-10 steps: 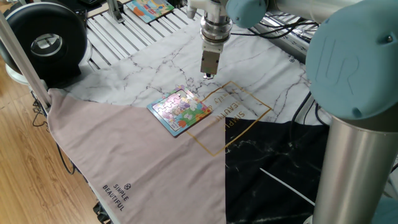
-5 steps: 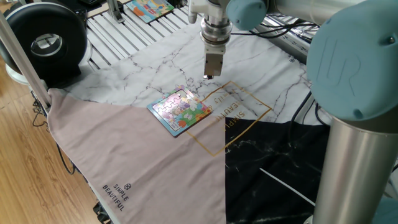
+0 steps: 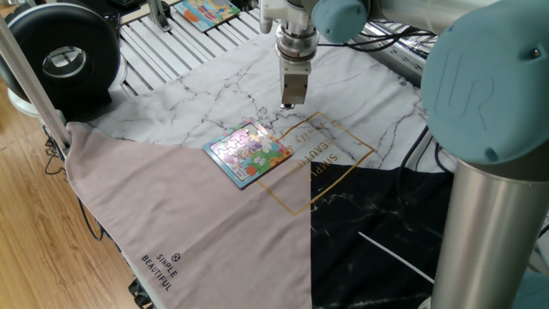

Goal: Assemble one piece of a puzzle

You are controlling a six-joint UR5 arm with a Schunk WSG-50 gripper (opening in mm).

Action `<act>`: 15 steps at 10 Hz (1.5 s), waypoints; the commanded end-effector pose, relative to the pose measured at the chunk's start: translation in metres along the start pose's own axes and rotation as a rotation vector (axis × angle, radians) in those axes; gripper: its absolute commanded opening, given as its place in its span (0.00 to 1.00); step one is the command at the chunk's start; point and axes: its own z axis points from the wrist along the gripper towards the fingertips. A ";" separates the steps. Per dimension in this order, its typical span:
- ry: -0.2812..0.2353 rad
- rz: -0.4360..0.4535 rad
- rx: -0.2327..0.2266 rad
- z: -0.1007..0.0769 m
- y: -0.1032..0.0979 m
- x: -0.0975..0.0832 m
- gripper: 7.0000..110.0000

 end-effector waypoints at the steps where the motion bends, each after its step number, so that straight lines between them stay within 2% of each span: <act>1: -0.002 -0.097 0.007 0.002 -0.004 -0.002 0.36; 2: 0.001 -0.124 0.013 -0.001 -0.008 -0.002 0.36; 3: 0.001 -0.118 0.014 -0.003 -0.008 -0.002 0.57; 4: -0.003 -0.078 0.035 -0.006 -0.012 -0.001 0.57; 5: -0.020 -0.048 0.029 -0.006 -0.010 -0.007 0.57; 6: -0.011 -0.038 0.045 -0.006 -0.013 -0.005 0.57; 7: -0.007 -0.035 0.063 -0.005 -0.017 -0.004 0.36; 9: 0.003 -0.014 0.043 0.005 -0.008 0.003 0.36; 11: 0.009 -0.038 0.030 0.007 -0.004 0.006 0.36; 14: 0.004 -0.015 0.002 -0.008 0.000 0.003 0.36; 15: -0.014 0.013 -0.039 -0.013 0.011 -0.004 0.36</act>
